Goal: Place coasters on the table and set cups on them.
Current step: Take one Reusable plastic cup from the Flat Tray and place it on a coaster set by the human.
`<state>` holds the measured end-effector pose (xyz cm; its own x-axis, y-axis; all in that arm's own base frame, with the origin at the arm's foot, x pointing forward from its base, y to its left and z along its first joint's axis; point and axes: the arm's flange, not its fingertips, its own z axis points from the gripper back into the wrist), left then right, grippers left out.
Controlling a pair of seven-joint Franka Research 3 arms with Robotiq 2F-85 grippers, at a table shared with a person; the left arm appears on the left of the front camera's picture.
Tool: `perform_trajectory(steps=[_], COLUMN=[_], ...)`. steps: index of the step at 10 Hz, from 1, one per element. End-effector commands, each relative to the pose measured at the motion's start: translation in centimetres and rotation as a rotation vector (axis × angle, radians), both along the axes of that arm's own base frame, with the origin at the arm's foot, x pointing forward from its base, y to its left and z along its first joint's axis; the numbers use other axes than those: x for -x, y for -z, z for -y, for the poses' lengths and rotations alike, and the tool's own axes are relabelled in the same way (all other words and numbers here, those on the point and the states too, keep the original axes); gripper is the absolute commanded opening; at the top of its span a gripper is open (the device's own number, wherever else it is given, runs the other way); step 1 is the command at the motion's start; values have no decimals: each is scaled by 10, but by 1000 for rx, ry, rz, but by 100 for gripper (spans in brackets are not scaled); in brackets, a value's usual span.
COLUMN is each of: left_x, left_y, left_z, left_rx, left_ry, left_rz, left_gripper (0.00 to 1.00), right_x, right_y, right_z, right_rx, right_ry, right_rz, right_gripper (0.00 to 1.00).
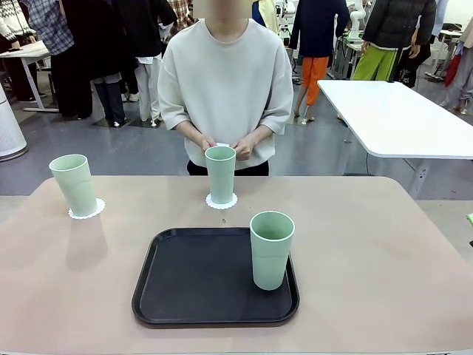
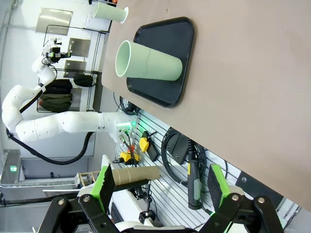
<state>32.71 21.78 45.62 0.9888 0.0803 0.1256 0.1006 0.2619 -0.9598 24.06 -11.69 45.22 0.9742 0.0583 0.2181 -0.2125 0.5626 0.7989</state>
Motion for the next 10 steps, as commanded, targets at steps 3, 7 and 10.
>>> perform_trajectory(steps=[3, 7, 10], left_x=[-4, -1, -1], left_y=[-6, 2, 2], left_z=[3, -3, -3], left_rx=[-26, 1, 1], left_ry=[43, -9, -9], left_rz=[43, 8, 8], left_gripper=[100, 100, 100], right_x=[-1, -1, -1], right_y=[2, 2, 2], right_z=[-1, -1, -1], right_rx=[-21, -21, -21], right_ry=[-6, -6, -6], right_rz=[16, 16, 16], right_gripper=[100, 100, 100])
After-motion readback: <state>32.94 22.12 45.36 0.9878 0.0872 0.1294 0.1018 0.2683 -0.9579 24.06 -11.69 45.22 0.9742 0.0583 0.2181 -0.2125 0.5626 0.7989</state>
